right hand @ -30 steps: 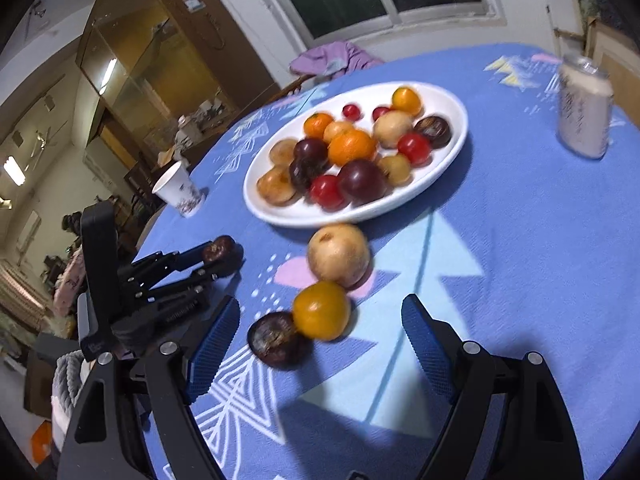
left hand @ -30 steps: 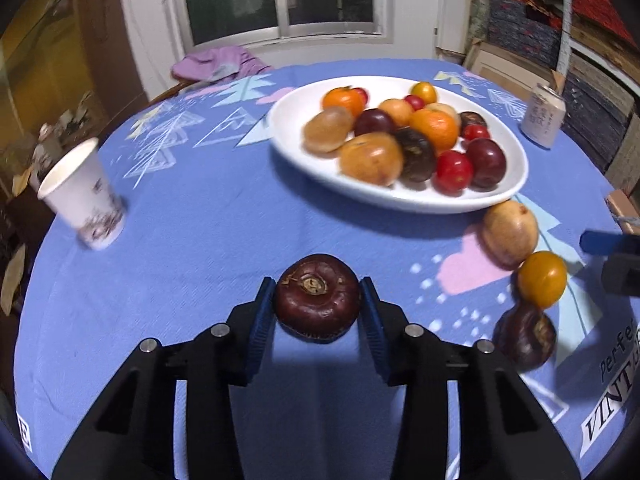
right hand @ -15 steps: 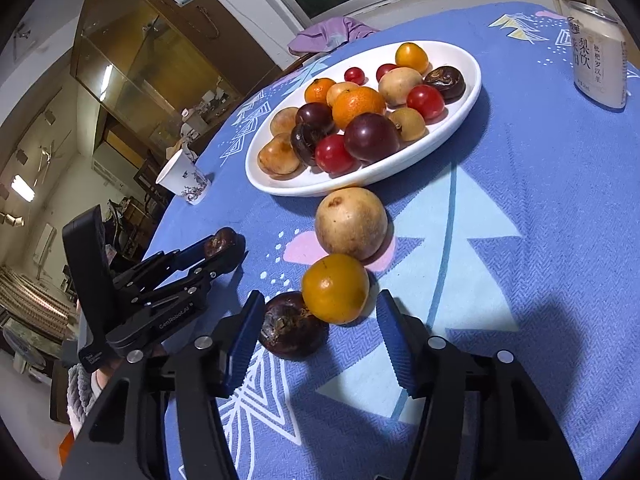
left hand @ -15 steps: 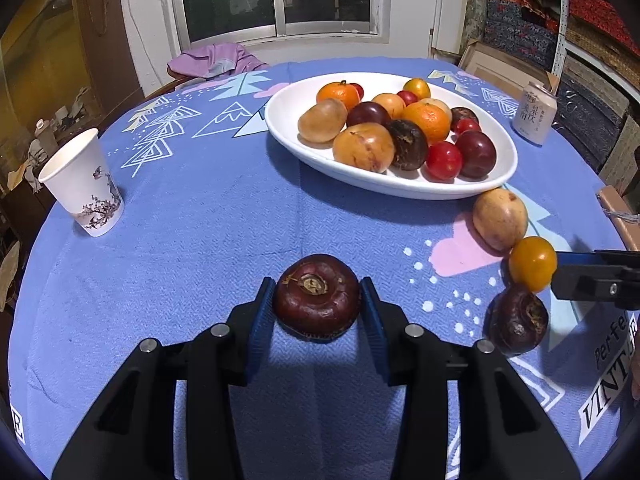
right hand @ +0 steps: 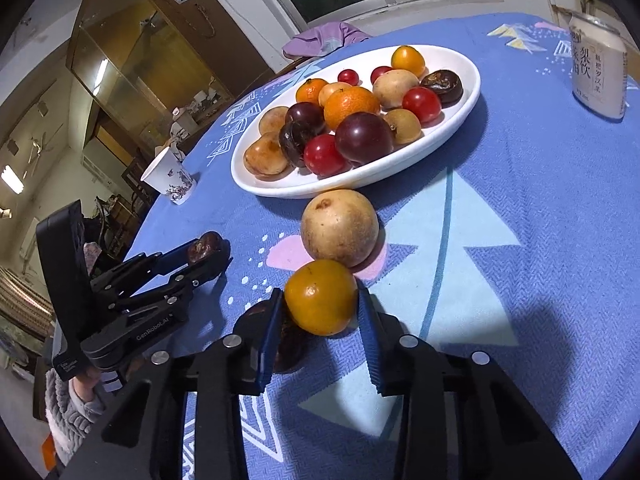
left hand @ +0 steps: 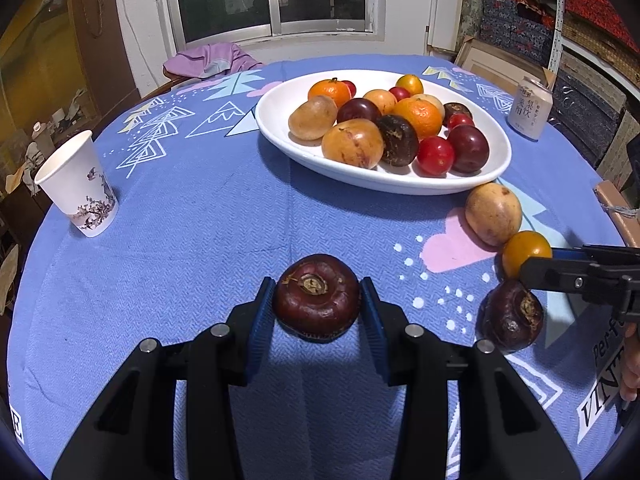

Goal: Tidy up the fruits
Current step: 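Grasp a dark mangosteen with the left tool while the right tool grasps an orange, then place the mangosteen on the plate with the left tool while the right tool places the orange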

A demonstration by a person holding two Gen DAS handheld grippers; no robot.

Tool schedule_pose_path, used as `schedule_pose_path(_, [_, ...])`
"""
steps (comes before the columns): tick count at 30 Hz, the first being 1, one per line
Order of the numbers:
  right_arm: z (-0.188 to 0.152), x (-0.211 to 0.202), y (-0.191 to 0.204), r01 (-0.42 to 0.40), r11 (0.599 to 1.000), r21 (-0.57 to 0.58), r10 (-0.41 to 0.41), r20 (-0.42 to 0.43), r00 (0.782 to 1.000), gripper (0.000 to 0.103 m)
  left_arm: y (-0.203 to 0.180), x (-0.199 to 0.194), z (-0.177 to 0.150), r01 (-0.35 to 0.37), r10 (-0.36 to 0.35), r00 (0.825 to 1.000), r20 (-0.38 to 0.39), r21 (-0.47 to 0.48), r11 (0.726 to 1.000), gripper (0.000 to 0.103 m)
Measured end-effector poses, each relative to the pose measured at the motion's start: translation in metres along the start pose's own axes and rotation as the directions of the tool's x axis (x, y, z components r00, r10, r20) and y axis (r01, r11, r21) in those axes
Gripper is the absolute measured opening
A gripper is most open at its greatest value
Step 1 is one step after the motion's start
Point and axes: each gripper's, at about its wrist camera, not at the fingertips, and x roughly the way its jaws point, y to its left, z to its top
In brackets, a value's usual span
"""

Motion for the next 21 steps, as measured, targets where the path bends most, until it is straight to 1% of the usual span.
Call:
schedule_pose_path(3, [-0.003, -0.003, 0.013, 0.065, 0.995, -0.074, -0.062, 0.032, 0.998, 0.037, -0.002, -0.001, 0.000, -0.006, 0.006, 1.000, 0.005, 0.006, 1.000, 0.042])
schedule_pose_path(7, [-0.003, -0.011, 0.020, 0.096, 0.989, -0.115, -0.089, 0.071, 0.994, 0.037, -0.003, -0.004, 0.000, -0.016, 0.015, 1.000, 0.021, 0.011, 1.000, 0.042])
schedule_pose_path(10, [-0.001, -0.020, 0.023, 0.133, 0.982, -0.135, -0.117, 0.122, 0.986, 0.037, -0.005, -0.008, -0.001, -0.023, 0.023, 0.999, 0.035, 0.014, 1.000, 0.042])
schedule_pose_path(21, [0.003, -0.031, 0.014, 0.127, 0.987, -0.103, -0.111, 0.148, 0.983, 0.037, -0.009, -0.017, 0.000, -0.038, 0.037, 0.996, 0.077, 0.022, 0.999, 0.042])
